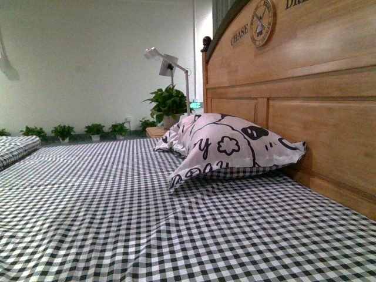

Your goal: Clean up trash

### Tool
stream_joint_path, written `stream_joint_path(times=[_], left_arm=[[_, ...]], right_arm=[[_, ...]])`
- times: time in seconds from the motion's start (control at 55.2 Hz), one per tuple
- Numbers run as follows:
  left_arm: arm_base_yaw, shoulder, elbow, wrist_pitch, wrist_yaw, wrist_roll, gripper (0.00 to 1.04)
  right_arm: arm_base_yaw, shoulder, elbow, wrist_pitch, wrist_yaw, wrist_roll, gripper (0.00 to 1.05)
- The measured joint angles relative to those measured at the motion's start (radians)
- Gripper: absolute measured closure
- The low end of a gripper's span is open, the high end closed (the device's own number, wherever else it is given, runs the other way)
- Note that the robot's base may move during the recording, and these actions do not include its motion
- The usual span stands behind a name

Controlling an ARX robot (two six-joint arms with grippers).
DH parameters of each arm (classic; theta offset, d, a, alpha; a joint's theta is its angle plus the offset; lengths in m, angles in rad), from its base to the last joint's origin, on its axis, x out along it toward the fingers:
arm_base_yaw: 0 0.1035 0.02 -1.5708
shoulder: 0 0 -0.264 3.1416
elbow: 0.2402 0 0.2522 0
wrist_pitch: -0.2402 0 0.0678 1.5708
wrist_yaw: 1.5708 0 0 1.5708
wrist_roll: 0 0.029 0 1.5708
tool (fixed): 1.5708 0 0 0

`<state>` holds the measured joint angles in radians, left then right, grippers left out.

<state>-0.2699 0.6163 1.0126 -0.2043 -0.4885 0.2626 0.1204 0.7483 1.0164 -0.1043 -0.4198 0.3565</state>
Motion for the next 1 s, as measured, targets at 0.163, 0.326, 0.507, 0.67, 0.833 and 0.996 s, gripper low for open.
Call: stream_joint_path(times=[0.163,0.326,0.507,0.67,0.833,0.996], left_arm=[[-0.058,-0.003,-0.019,0.012,-0.048,-0.005,0.79],[-0.114,-0.003,-0.033,0.030,-0.094,-0.009,0.79],[-0.123,-0.003,-0.033,0.035,-0.104,-0.024,0.79],[-0.123,-0.003,-0.033,0.035,-0.106,-0.025,0.79],[-0.123,-0.003,-0.033,0.035,-0.106,-0.025,0.79],[-0.123,-0.003,-0.033,0.035,-0.106,-0.025,0.79]], right_arm=[[-0.020,-0.027,-0.002,0.001,0.012,0.022,0.86],[-0.013,-0.049,-0.016,-0.003,0.042,0.020,0.86],[0.021,-0.064,-0.028,-0.022,0.116,-0.009,0.86],[0.025,-0.067,-0.029,-0.022,0.117,-0.016,0.86],[0.025,-0.067,-0.029,-0.022,0.118,-0.017,0.86],[0.025,-0.067,-0.029,-0.022,0.118,-0.017,0.86]])
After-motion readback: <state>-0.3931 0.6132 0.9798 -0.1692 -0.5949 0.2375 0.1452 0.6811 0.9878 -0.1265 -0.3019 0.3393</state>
